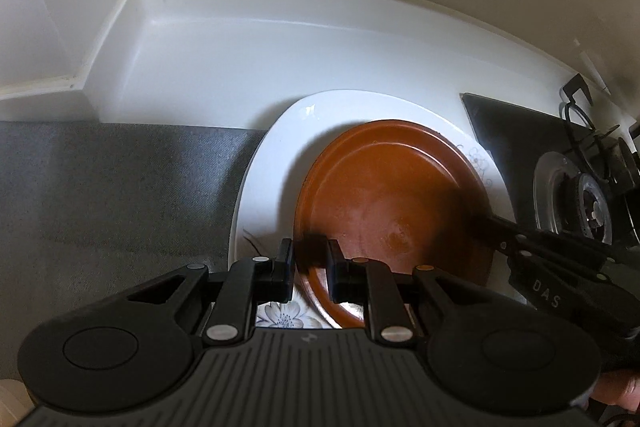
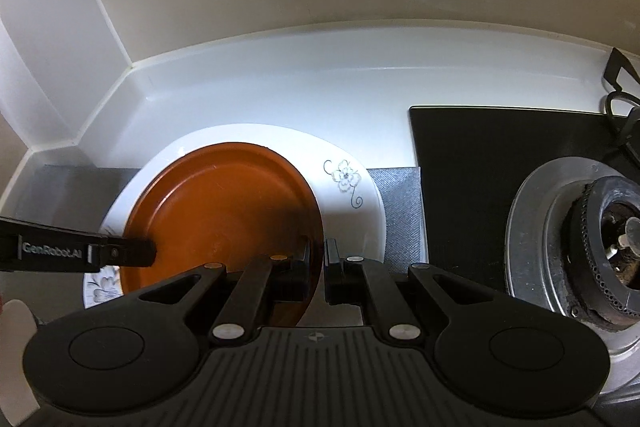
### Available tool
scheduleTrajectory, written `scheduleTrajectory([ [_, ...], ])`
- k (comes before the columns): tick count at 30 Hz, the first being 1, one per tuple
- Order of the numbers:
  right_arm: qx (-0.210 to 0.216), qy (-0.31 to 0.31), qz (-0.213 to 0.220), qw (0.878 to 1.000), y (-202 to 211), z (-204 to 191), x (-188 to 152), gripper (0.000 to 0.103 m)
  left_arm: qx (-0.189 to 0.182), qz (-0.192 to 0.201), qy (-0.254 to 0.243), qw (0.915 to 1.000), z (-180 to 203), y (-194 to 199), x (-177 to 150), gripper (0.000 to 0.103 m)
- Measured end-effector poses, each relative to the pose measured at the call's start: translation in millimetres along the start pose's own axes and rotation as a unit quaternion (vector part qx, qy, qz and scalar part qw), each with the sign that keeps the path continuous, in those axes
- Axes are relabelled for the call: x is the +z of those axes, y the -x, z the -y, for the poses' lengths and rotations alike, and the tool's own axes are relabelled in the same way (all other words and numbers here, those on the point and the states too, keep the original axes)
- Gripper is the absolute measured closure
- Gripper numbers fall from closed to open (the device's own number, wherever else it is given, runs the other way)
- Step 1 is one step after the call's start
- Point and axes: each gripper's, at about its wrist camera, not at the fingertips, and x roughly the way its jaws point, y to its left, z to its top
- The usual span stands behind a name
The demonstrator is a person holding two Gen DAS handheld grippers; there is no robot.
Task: Organize plates and bowls
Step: 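Lower the orange plate onto the white plates and open both grippers, then withdraw both grippers upward from the plate stack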
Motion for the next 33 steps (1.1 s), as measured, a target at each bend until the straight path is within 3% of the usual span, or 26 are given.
scheduleTrajectory([
  [6, 0.002, 0.006, -0.003, 1.0, -5, 0, 0, 0.095, 0.012, 0.006, -0.003, 0.9999, 6, 3, -1, 0.084],
  [8, 0.002, 0.01, -0.005, 1.0, -7, -1, -1, 0.095, 0.016, 0.012, -0.003, 0.9998, 7, 6, -1, 0.075],
  [10, -0.003, 0.017, -0.003, 1.0, -5, -4, -2, 0.093, 0.017, 0.018, -0.001, 0.9997, 9, 7, 0, 0.055],
  [14, -0.009, 0.017, 0.001, 1.0, -3, -4, -3, 0.093, 0.009, 0.032, 0.002, 0.9995, 9, 14, -1, 0.033],
  [16, -0.006, 0.013, 0.002, 1.0, -2, -3, -3, 0.09, 0.012, 0.039, 0.006, 0.9991, 10, 19, -2, 0.017],
  [18, 0.003, 0.002, 0.009, 1.0, 2, 0, -4, 0.073, 0.022, 0.05, 0.011, 0.9985, 13, 23, -3, 0.012],
  [23, -0.002, 0.004, 0.037, 0.999, 35, 1, -11, 0.041, 0.029, 0.068, -0.001, 0.9973, 15, 49, -12, 0.01],
  [26, 0.008, 0.006, 0.061, 0.998, 70, 2, -24, 0.031, 0.029, 0.083, -0.019, 0.996, 23, 68, -23, 0.009],
  [27, 0.011, 0.007, 0.069, 0.998, 83, 3, -30, 0.027, 0.03, 0.091, -0.025, 0.9951, 26, 76, -29, 0.0],
  [33, 0.0, 0.03, 0.104, 0.994, 140, 5, -66, 0.019, 0.044, 0.127, -0.055, 0.9893, 53, 105, -63, 0.0],
])
